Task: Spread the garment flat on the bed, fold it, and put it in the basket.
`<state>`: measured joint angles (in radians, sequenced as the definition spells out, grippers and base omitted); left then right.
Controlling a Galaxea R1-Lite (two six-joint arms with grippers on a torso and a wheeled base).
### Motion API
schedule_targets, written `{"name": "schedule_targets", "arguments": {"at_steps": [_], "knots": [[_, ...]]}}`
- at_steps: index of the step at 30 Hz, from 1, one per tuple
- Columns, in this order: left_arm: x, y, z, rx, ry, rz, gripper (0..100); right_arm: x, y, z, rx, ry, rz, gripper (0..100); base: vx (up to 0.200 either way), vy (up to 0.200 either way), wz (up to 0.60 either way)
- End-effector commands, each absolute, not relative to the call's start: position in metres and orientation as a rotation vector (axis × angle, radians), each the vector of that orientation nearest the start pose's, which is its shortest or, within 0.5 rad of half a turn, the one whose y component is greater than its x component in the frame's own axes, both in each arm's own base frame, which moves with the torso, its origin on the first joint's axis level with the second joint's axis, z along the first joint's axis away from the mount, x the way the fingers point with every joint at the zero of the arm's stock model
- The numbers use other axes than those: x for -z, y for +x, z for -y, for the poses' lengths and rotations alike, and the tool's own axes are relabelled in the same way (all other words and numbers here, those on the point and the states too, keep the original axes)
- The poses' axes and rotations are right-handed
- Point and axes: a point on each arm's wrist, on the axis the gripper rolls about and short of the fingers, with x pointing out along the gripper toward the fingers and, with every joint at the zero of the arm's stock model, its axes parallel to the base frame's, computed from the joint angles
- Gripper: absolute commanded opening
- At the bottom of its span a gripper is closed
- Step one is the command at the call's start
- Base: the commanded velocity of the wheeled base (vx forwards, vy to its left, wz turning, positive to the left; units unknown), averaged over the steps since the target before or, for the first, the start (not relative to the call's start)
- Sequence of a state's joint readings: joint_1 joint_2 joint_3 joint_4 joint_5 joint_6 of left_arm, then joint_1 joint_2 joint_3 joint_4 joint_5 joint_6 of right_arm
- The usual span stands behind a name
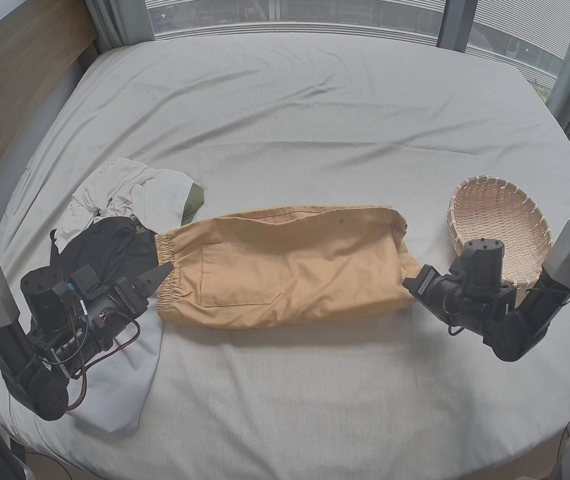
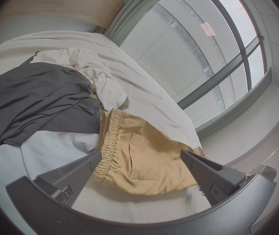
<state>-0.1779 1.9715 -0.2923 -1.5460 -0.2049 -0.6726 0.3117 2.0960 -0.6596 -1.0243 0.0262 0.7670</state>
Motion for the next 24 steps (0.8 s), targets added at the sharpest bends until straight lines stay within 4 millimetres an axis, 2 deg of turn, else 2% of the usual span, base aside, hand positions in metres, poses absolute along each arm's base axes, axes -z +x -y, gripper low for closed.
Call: {"name": "schedule_targets", "arguments": {"at_steps": [1,7,11,12,19,24], "knots": [[-0.080,0.267,0.053,0.322,-0.666,-0.266,100,-0.063,0.293,-0.086,-0.157,0.613,-0.476,0,0.000,0.000,0.00],[-0.078,0.266,0.053,0.320,-0.666,-0.275,100,-0.050,0.273,-0.078,-0.150,0.597,-0.486,0,0.000,0.000,0.00],[-0.078,0.266,0.053,0.320,-0.666,-0.277,100,-0.038,0.274,-0.079,-0.151,0.597,-0.486,0,0.000,0.000,0.00],[-0.077,0.266,0.052,0.319,-0.666,-0.280,100,-0.034,0.274,-0.079,-0.151,0.597,-0.482,100,0.000,0.000,0.00],[-0.066,0.264,0.052,0.303,-0.668,-0.331,100,-0.029,0.267,-0.070,-0.082,0.573,-0.412,100,0.000,0.000,0.00],[-0.055,0.265,0.053,0.290,-0.666,-0.373,100,-0.045,0.257,-0.053,-0.056,0.567,-0.343,100,0.000,0.000,0.00]]}}
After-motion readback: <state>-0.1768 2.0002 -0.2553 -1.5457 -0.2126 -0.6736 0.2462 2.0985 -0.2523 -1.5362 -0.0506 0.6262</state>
